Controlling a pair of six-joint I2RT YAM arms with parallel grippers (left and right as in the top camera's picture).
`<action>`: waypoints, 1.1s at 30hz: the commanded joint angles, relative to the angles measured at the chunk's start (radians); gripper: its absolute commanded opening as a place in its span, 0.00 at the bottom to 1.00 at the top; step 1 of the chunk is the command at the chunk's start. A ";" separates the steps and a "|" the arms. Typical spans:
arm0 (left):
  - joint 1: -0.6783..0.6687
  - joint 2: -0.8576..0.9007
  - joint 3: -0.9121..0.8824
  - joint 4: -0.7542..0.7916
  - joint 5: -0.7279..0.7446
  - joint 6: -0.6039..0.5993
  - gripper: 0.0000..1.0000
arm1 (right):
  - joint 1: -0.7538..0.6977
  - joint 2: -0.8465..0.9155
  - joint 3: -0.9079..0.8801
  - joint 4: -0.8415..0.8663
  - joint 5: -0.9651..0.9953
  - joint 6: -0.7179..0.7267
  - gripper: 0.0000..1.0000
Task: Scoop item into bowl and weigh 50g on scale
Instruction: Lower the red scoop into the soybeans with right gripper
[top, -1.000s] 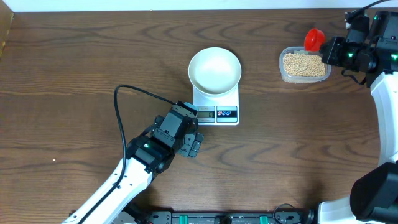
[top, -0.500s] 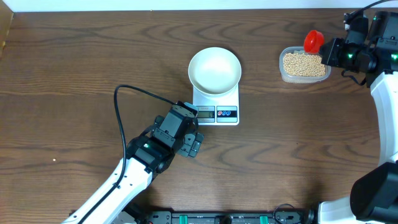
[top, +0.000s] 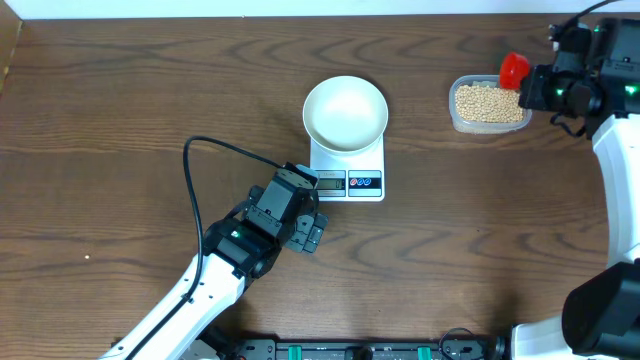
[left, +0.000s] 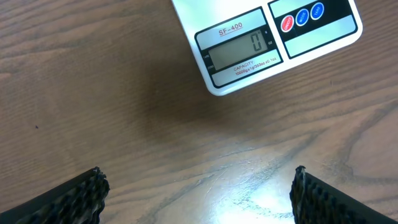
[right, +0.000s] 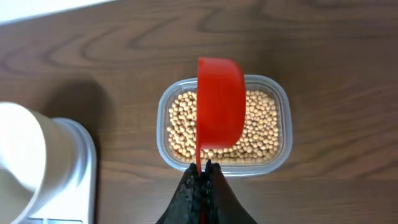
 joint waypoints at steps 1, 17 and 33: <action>-0.003 0.006 -0.005 0.001 -0.003 0.013 0.96 | 0.031 0.003 0.032 -0.022 0.059 -0.118 0.01; -0.003 0.006 -0.005 0.001 -0.003 0.014 0.96 | 0.042 0.157 0.032 -0.017 0.148 -0.216 0.01; -0.003 0.006 -0.005 0.001 -0.003 0.013 0.96 | 0.041 0.241 0.031 0.050 0.141 -0.126 0.01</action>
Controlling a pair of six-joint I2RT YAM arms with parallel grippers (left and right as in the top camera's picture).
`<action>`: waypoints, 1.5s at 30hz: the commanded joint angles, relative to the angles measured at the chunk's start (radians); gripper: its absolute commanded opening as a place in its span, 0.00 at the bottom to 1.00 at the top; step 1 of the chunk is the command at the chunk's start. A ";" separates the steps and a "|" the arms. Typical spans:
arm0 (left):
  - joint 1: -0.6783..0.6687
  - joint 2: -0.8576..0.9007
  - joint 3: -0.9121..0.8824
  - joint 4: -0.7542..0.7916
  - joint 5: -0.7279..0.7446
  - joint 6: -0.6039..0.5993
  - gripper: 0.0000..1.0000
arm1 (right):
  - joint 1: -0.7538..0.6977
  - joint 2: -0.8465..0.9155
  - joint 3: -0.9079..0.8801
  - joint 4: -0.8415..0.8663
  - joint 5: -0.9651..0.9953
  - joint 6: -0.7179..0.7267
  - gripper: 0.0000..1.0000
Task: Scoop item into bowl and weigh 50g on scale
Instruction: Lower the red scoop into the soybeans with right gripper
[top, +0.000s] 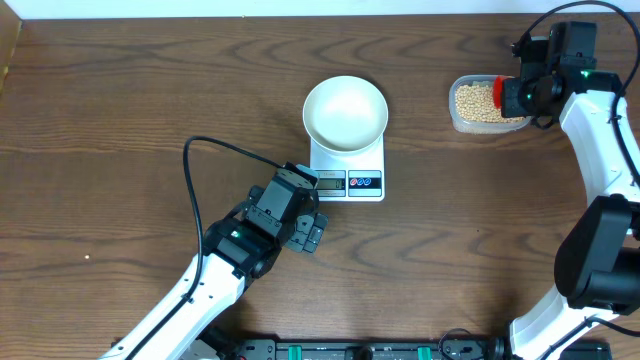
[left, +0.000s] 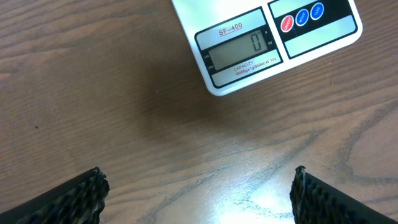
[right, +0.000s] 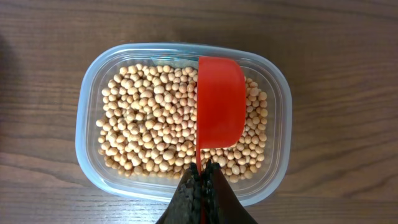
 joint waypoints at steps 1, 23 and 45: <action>-0.003 0.006 -0.005 0.001 -0.003 0.014 0.96 | 0.006 0.024 0.017 -0.002 -0.003 0.023 0.01; -0.003 0.006 -0.005 0.001 -0.003 0.014 0.96 | 0.005 0.057 -0.007 -0.043 -0.183 0.082 0.01; -0.003 0.006 -0.005 0.001 -0.003 0.014 0.96 | -0.185 0.147 -0.006 -0.050 -0.671 0.082 0.01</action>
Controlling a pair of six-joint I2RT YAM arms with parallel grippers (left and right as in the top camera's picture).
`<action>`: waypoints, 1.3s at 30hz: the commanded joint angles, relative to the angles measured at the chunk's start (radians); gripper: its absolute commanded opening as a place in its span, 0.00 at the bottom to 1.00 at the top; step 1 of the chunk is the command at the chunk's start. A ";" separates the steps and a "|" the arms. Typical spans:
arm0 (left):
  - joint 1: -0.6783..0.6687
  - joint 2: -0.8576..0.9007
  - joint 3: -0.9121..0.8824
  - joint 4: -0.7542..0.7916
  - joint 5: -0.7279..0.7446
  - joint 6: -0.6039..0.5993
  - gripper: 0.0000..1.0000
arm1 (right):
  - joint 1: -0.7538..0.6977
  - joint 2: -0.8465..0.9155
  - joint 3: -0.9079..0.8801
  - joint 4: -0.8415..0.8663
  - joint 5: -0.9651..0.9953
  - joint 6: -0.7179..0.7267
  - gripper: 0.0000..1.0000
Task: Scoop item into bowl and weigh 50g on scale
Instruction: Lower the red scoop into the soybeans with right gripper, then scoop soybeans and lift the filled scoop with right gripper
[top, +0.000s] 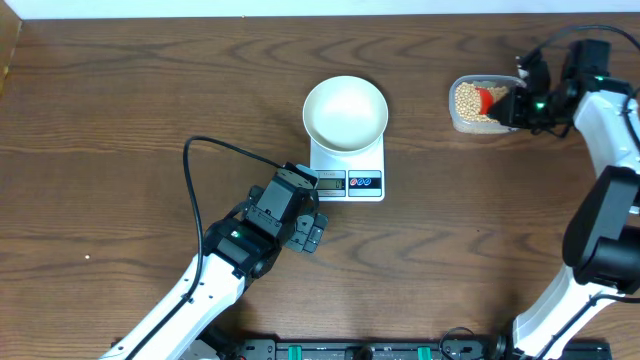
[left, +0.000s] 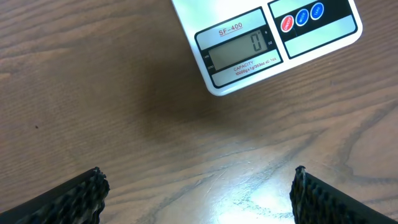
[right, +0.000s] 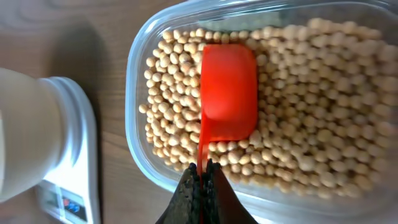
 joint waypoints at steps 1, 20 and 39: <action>-0.003 0.006 -0.005 0.001 -0.003 0.013 0.96 | -0.062 0.016 -0.006 -0.010 -0.211 0.011 0.01; -0.003 0.006 -0.005 0.001 -0.003 0.013 0.96 | -0.229 0.016 -0.006 -0.010 -0.487 0.053 0.01; -0.003 0.006 -0.005 0.001 -0.003 0.014 0.96 | -0.214 0.016 -0.006 -0.002 -0.719 0.117 0.01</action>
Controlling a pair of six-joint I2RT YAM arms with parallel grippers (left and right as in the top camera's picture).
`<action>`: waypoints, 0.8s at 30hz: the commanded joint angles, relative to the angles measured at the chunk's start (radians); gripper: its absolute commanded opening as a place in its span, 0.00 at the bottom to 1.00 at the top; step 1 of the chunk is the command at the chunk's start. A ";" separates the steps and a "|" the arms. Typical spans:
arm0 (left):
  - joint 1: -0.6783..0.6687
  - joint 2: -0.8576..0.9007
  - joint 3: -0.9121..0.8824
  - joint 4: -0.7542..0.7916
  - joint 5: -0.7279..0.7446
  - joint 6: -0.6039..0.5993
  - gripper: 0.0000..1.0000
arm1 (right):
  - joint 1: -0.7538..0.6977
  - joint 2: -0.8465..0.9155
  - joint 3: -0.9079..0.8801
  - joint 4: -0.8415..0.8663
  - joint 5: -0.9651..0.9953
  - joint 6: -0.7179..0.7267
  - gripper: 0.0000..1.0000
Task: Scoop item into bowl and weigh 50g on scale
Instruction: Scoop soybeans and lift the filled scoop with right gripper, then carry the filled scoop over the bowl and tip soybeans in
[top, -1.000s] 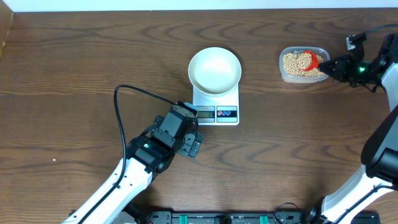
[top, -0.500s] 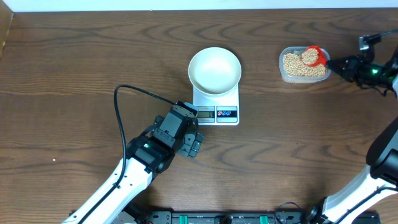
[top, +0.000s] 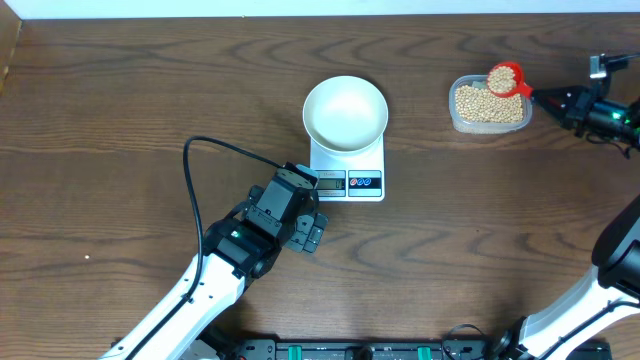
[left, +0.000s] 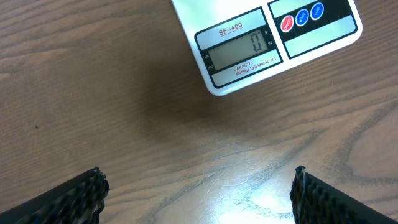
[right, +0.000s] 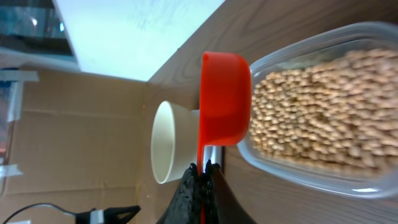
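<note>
A red scoop heaped with soybeans hangs over the back right corner of the clear tub of soybeans. My right gripper is shut on its handle; in the right wrist view the scoop shows its underside beside the tub. The white bowl stands empty on the white scale. The scale's display reads 0. My left gripper is open low over bare wood, just in front of the scale's left corner.
A black cable loops from the left arm across the wood. The table's back edge meets a white surface just behind the bowl and tub.
The right arm has swung back to the right. The scoop was down in the beans at the tub's middle; now it is out, full of beans, above the tub's back right corner. Left arm unchanged.
The right gripper held the empty scoop above the tub's right end. Then it was lower, over the beans. Then the scoop lay sunk in the beans. Now it is up and loaded. The left gripper stayed open by the scale, whose display stayed at 0.
</note>
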 joint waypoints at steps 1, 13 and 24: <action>-0.003 0.006 -0.005 0.001 -0.003 0.013 0.96 | 0.049 0.013 -0.005 0.005 -0.098 0.017 0.01; -0.003 0.006 -0.005 0.001 -0.003 0.014 0.96 | 0.284 0.013 -0.005 0.185 -0.137 0.160 0.01; -0.003 0.006 -0.005 0.001 -0.003 0.013 0.96 | 0.483 0.012 -0.005 0.239 0.035 0.173 0.01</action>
